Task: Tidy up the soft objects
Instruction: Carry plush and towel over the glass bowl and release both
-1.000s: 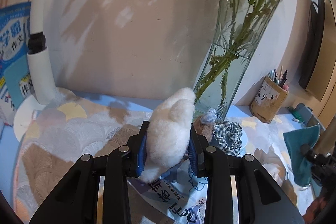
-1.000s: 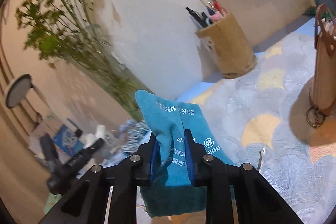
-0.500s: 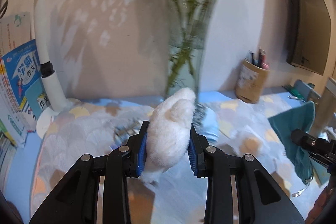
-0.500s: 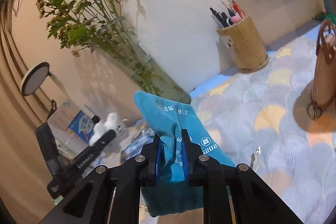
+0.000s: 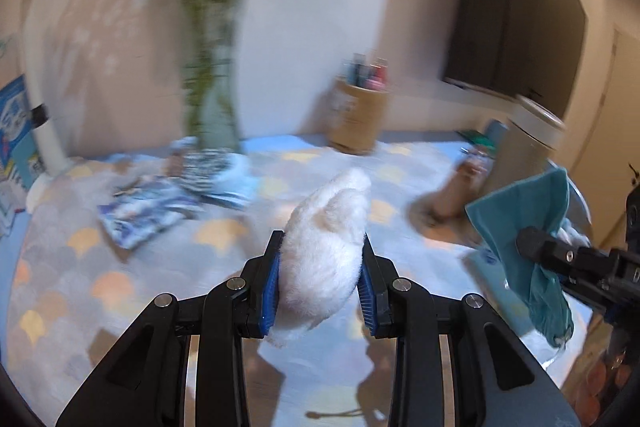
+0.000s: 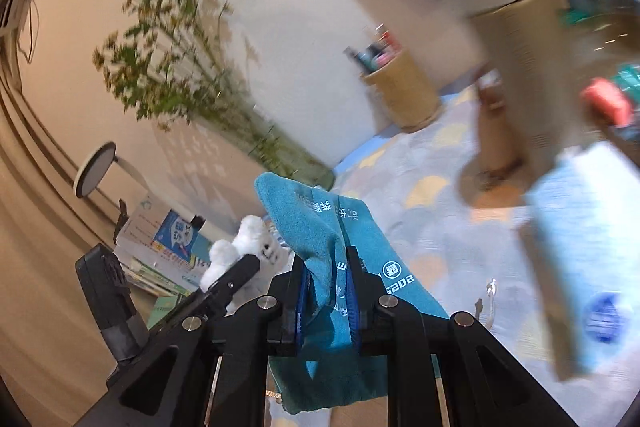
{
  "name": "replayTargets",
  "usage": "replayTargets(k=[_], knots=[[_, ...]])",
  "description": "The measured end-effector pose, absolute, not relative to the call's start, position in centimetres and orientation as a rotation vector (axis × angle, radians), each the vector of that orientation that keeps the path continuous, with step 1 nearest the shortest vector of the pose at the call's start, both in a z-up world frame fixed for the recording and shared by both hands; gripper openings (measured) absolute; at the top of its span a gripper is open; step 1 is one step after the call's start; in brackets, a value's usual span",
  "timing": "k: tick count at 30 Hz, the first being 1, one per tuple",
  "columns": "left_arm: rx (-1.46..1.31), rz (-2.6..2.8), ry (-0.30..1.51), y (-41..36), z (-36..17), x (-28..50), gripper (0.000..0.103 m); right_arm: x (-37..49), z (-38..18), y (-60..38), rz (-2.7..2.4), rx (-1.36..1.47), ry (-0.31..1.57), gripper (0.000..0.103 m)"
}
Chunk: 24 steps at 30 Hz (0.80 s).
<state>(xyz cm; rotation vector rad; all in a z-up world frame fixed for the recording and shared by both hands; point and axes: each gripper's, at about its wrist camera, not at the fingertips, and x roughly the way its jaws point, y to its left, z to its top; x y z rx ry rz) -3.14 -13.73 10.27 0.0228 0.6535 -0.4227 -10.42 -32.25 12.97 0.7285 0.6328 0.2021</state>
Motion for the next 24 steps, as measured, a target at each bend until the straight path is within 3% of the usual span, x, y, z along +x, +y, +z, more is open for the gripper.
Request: replayTargets(k=[13,24], knots=[[0.143,-0.69,0.645,-29.4,11.0,-8.8,0.03,-18.6,15.1,-46.3,-0.012,0.776,0.531,0.016],[0.174,-0.807,0.622,-41.3,13.4,-9.4,0.03,-17.3,17.6,-57.0,-0.196,0.691,0.539,0.016]])
